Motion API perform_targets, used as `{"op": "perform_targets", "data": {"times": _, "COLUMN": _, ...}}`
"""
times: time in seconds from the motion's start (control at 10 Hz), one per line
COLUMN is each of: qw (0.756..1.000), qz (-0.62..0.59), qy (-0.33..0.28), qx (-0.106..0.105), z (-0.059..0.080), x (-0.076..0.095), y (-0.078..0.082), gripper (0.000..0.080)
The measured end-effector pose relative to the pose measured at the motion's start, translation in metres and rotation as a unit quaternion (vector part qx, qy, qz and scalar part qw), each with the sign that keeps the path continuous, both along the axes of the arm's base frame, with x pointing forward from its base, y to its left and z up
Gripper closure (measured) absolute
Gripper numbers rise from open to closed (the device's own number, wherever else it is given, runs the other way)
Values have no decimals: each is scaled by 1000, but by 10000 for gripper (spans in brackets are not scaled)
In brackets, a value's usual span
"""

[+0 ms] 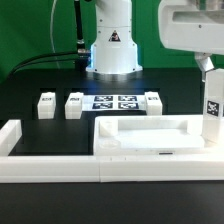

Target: Assemble desk

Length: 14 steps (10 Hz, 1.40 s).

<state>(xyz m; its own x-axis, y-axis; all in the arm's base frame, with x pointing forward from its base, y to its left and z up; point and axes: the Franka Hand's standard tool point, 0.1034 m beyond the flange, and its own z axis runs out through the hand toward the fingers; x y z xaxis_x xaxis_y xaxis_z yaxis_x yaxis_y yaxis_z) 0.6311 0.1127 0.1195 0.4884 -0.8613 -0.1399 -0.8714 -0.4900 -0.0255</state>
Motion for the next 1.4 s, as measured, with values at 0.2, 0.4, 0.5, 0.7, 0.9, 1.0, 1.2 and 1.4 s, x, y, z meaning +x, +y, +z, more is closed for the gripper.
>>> {"op": "perform_targets", "data": {"times": 0.2, "qw": 996, "qz": -93, "qy": 13, "qx": -3, "z": 0, "x": 0, "y": 2, "gripper": 512}}
{"op": "perform_targets", "data": {"times": 0.4, "qw": 990, "qz": -143, "qy": 19, "qx": -3, "z": 0, "x": 0, "y": 3, "gripper": 438}}
{"op": "perform_targets", "data": {"times": 0.5, "qw": 991, "qz": -135, "qy": 18, "qx": -3, "z": 0, "x": 0, "y": 4, "gripper": 438}}
{"op": "perform_targets", "data": {"times": 0.7, "qw": 997, "qz": -74, "qy": 12, "qx": -1, "z": 0, "x": 0, "y": 2, "gripper": 242}}
{"op": "perform_targets", "data": {"times": 0.9, "qw": 1000, "qz": -19, "qy": 8, "qx": 1, "z": 1, "x": -1, "y": 4, "gripper": 153}}
{"op": "perform_targets", "data": {"times": 1.0, "qw": 1000, "qz": 19, "qy": 3, "qx": 4, "z": 1, "x": -1, "y": 3, "gripper": 153}}
{"op": "perform_targets", "data": {"times": 1.2, "qw": 996, "qz": 86, "qy": -7, "qx": 7, "z": 1, "x": -1, "y": 3, "gripper": 150}}
{"op": "perform_targets", "data": {"times": 1.4, "qw": 979, "qz": 202, "qy": -22, "qx": 6, "z": 1, "x": 0, "y": 1, "gripper": 150}}
